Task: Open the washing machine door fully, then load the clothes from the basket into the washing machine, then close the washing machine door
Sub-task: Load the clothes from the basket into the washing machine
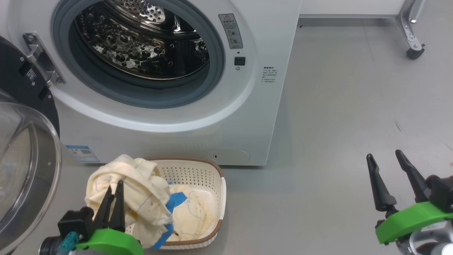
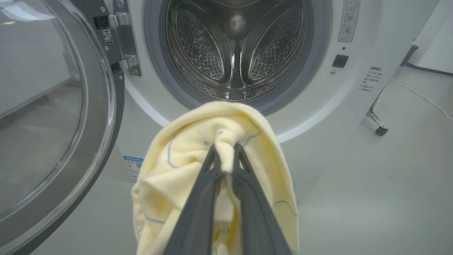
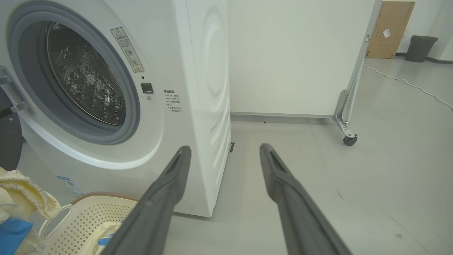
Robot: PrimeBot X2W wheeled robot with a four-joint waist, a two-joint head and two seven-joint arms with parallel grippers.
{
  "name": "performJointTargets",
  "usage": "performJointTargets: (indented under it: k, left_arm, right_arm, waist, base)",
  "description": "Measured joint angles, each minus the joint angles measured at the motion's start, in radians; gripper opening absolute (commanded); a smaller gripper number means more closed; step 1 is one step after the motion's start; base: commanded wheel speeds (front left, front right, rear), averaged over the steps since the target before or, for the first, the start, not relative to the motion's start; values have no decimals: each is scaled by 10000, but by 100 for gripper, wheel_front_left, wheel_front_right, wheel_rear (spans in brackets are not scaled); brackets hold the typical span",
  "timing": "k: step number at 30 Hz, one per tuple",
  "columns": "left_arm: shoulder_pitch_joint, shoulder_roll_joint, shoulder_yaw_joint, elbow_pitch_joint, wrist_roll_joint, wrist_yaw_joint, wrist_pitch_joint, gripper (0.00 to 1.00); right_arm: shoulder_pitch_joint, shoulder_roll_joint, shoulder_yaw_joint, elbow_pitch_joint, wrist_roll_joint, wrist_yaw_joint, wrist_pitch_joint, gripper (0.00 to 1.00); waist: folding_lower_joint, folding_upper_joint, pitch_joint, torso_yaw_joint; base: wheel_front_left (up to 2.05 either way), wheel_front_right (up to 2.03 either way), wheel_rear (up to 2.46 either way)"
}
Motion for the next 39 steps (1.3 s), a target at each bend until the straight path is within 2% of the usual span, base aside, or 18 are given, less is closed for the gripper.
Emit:
performJointTargets:
  k: [18, 25, 32, 35, 39]
  left_arm:
    - [-366, 29, -130, 102, -2, 107, 188, 0]
    - [-1308, 23, -140, 320, -96, 157, 454, 0]
    - [-2659, 61, 86, 1298, -422, -21, 727, 0]
    - [-3303, 209, 234, 1802, -606, -186, 963, 0]
    - [-4377, 681, 608, 2466, -800, -366, 1335, 0]
  right_arm:
    - [-19, 0, 119, -27, 40, 0, -4, 100]
    - [-158, 0, 215, 19, 105, 0, -107, 100]
    - [-884, 0, 422, 136, 242, 0, -366, 100]
    - [-1114, -2, 525, 272, 343, 2, -506, 100]
    - [-1531, -2, 731, 608, 571, 0, -863, 100]
  waist:
    - [0, 0, 442, -129]
    - [2, 0, 916, -219]
    - [2, 0, 1657, -476]
    - [3, 0, 1986, -694]
    - [3, 0, 2514, -1218]
  base:
    - [0, 0, 0]
    - [0, 0, 0]
    - [0, 0, 0]
    - [0, 0, 0]
    - [0, 0, 0]
